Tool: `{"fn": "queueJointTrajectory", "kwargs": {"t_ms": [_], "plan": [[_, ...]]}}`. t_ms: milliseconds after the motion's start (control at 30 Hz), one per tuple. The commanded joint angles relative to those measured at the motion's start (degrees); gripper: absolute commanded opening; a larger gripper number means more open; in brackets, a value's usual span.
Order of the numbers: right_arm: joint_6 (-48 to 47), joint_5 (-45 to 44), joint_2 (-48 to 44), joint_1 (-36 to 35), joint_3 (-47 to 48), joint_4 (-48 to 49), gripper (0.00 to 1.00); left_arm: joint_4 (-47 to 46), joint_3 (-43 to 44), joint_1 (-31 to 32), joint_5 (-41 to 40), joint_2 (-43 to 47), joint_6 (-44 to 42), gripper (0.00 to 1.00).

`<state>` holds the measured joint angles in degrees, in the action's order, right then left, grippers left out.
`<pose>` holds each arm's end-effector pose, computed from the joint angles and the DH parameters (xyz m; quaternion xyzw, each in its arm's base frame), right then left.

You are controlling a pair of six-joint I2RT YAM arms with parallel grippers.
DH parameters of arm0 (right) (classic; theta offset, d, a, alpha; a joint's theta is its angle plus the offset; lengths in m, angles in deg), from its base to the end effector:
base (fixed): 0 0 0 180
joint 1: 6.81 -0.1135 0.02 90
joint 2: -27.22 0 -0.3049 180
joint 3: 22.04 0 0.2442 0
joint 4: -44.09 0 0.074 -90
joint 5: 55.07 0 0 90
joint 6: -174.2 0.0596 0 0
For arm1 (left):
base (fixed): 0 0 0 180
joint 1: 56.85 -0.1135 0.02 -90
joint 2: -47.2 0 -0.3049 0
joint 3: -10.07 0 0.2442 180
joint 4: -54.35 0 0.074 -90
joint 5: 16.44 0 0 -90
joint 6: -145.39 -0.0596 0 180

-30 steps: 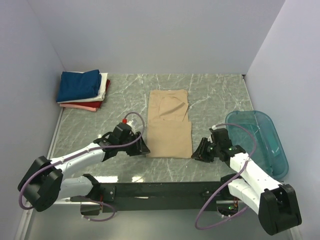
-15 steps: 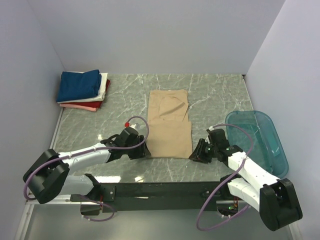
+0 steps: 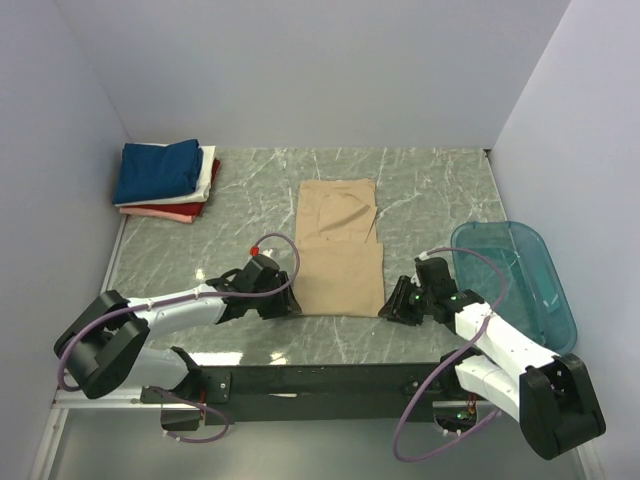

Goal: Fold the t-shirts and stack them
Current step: Fold the tshirt

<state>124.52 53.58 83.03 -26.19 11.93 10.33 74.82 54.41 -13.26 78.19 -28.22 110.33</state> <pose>0.1343 0.0674 0.1672 0.1242 0.9357 0.2795 0.1760 0.1671 -0.1658 0.1780 -0.0801 0.9402 -0.2742 0.1858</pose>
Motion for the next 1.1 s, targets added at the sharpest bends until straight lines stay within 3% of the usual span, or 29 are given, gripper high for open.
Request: {"fn": "queueJointTrajectory", "kwargs": {"t_ms": [0,367,567,767,967,1067], "plan": [[0.73,-2.31,-0.44,-0.57,1.08,1.25,0.4,-2.55,-0.93,0.26,-0.75,-0.61,0.43,0.46],[2.49,-4.24,3.07,-3.38,0.73,4.41,0.4,-4.22,-2.25,0.35,-0.93,-1.93,1.31,0.4],[3.19,-5.65,4.74,-4.71,0.91,5.46,0.36,-4.57,-2.34,0.44,-0.76,-2.54,1.49,0.29],[3.28,-6.26,3.08,-5.23,1.35,4.59,0.13,-3.26,-1.37,0.79,-0.49,-1.58,0.88,0.09],[2.75,-5.38,-0.7,-6.02,1.35,2.05,0.0,1.22,-1.1,0.79,-1.02,2.72,0.08,0.01],[2.93,-5.73,-3.33,-7.68,1.17,0.12,0.0,2.89,-2.41,0.79,-0.49,5.71,0.43,0.01]]}}
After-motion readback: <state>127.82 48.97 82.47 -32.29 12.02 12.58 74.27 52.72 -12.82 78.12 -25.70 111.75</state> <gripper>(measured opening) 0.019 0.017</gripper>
